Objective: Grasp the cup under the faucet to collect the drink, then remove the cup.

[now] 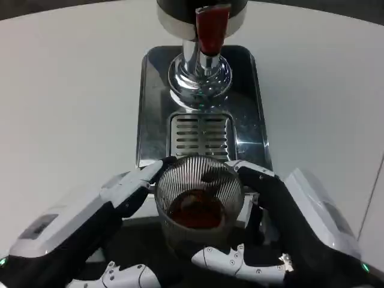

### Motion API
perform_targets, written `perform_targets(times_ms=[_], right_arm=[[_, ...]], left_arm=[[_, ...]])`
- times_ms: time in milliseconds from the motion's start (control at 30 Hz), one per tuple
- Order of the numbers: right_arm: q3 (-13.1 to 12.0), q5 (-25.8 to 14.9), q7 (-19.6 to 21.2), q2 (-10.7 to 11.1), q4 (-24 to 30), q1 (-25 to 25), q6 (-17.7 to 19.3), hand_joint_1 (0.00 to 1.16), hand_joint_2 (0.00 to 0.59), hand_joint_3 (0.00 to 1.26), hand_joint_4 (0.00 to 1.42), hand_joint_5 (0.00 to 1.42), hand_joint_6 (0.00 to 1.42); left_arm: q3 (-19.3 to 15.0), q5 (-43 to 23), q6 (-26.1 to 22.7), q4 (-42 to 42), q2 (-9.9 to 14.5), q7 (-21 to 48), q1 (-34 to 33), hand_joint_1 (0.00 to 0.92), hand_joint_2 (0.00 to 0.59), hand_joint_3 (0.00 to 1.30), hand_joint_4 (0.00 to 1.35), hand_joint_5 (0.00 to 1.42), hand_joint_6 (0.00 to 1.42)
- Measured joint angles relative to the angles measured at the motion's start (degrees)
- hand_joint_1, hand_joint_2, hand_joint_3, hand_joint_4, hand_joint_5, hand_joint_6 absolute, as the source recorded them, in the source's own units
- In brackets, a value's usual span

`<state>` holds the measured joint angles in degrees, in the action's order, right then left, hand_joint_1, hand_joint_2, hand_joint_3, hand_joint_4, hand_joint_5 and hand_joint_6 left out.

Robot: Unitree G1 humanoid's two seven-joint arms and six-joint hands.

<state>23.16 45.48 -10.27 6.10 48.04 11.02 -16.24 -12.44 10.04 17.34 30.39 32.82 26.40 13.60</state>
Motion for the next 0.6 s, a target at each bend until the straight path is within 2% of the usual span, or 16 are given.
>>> perform_targets(times_ms=[600], right_arm=[[0.0, 0.1, -0.2, 0.0, 1.1, 0.5, 0.1, 0.96, 0.235, 0.91, 1.03, 1.17, 1.40]], left_arm=[[-0.5, 0.0, 0.0, 0.0, 0.0, 0.0, 0.4, 0.000, 0.074, 0.00, 0.00, 0.00, 0.00]])
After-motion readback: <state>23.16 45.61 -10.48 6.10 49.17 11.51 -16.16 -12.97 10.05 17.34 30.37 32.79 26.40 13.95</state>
